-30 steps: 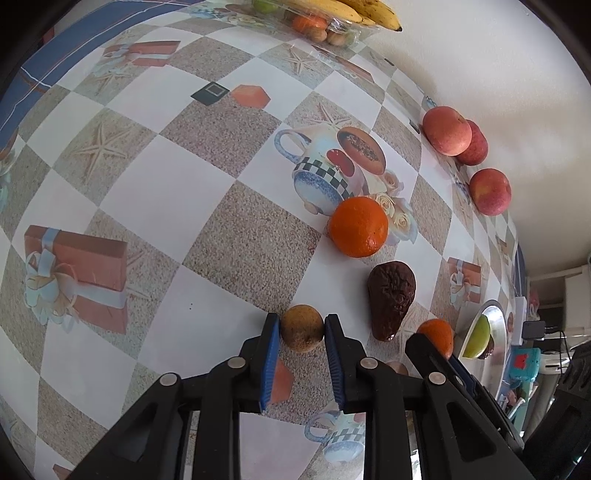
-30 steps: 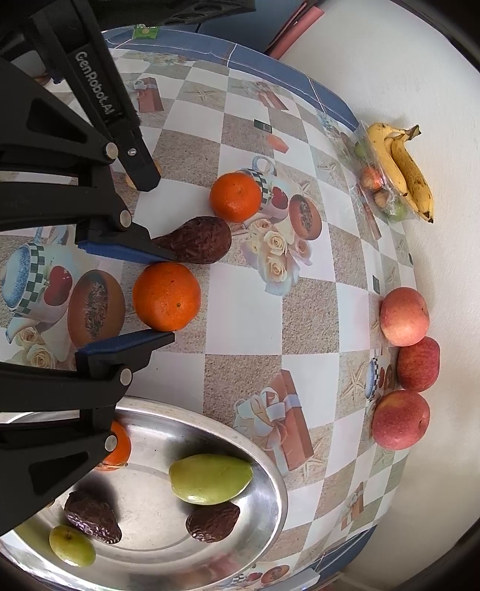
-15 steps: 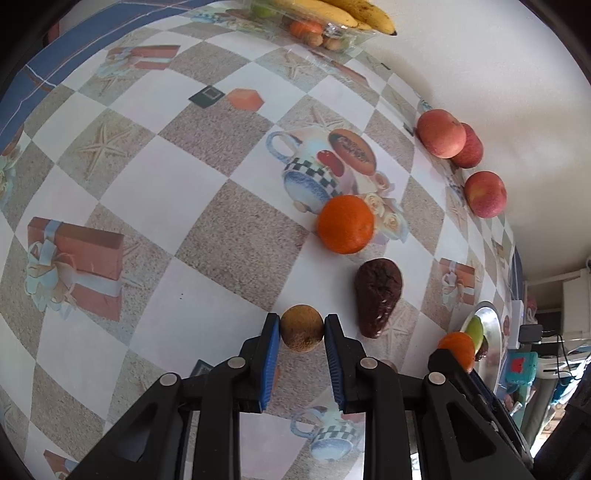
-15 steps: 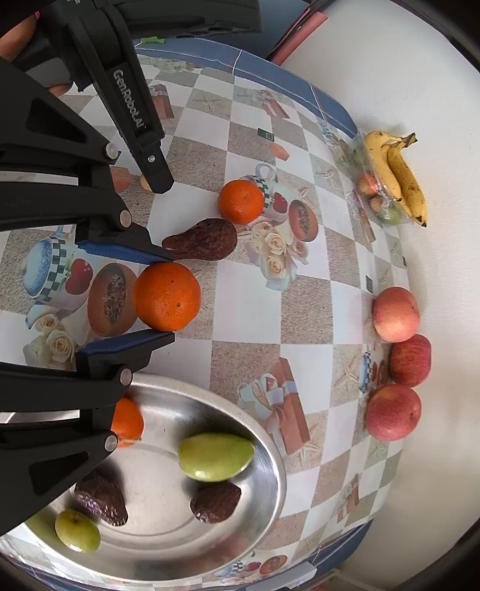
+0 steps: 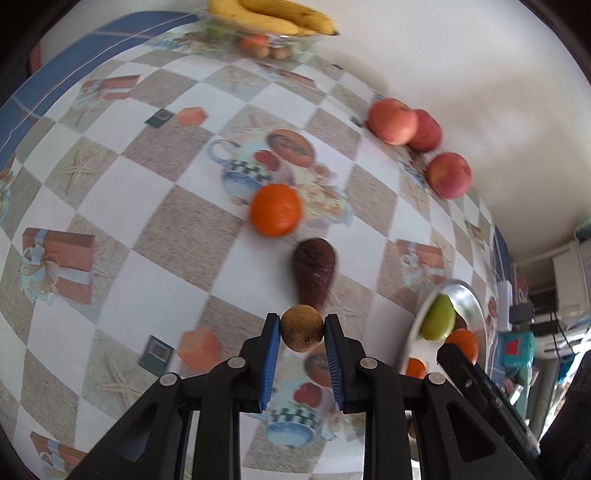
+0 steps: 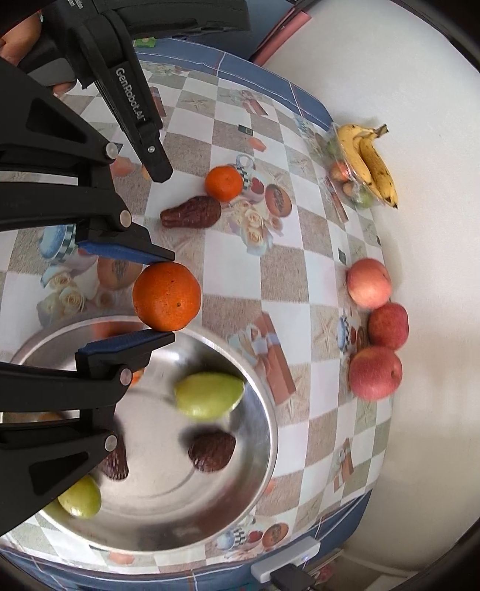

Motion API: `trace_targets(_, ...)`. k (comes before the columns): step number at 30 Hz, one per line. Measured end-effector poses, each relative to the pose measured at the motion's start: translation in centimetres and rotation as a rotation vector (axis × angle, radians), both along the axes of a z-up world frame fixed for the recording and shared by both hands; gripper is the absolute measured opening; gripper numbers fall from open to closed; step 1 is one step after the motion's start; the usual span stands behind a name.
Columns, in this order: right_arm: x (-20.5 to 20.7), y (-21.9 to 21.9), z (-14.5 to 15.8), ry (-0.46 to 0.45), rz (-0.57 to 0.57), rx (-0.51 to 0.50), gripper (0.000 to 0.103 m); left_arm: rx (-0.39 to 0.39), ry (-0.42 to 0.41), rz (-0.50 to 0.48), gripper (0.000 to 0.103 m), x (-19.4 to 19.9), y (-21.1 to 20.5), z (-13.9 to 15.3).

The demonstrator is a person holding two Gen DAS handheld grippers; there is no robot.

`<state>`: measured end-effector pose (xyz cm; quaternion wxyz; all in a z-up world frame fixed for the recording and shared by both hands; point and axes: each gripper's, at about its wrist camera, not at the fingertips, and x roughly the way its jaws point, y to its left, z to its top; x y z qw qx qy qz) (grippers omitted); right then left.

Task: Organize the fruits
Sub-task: 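Carry both fruits over the steel bowl and release them inside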

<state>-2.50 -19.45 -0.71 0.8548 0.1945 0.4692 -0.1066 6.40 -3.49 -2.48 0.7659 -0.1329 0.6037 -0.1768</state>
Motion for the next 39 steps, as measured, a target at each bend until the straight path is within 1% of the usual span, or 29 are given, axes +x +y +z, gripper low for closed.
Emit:
trace_targets(4,-1.3,-1.8,0.4,-0.007,-0.046,-0.002,0.037,0.007,-0.024,-0.060,0.026,-1.3,-1.9,0.5)
trace_targets(9,-3.1,-4.4,0.8,-0.019,-0.120,0.018,0.037,0.014,-0.042,-0.173,0.026,-3.6,-5.0,0.8)
trace_targets(14,-4.3,-6.7,0.2,0.028,-0.194,-0.006,0.037,0.030,-0.066,-0.293,0.026,-6.0,-8.0,1.1)
trace_targets(18,-5.3,-8.8,-1.3,0.072,-0.261,0.053,0.037,0.033,-0.081,-0.374,0.027,-7.4,-9.8,1.2)
trace_targets(21,-5.7,-9.3,-1.5,0.070,-0.273,0.073,0.038,0.035,-0.085,-0.417,0.027,-8.2,-10.6,1.0)
trace_targets(27,-5.6,-9.2,-1.5,0.068,-0.267,0.076,0.038,0.038,-0.080,-0.426,0.030,-8.1,-10.6,0.6)
trace_targets(32,-5.5,-9.1,-1.5,0.070,-0.267,0.080,0.039,0.040,-0.082,-0.422,0.030,-8.0,-10.4,0.6)
trace_targets(34,-5.4,-8.9,-1.5,0.071,-0.261,0.079,0.039,0.044,-0.079,-0.409,0.031,-7.7,-10.1,0.6)
trace_targets(36,-5.3,-8.8,-1.5,0.074,-0.257,0.079,0.039,0.057,-0.070,-0.392,0.034,-7.3,-9.9,0.3)
trace_targets(39,-5.2,-8.7,-1.4,0.074,-0.255,0.079,0.039,0.062,-0.049,-0.362,0.035,-6.6,-9.1,-0.1)
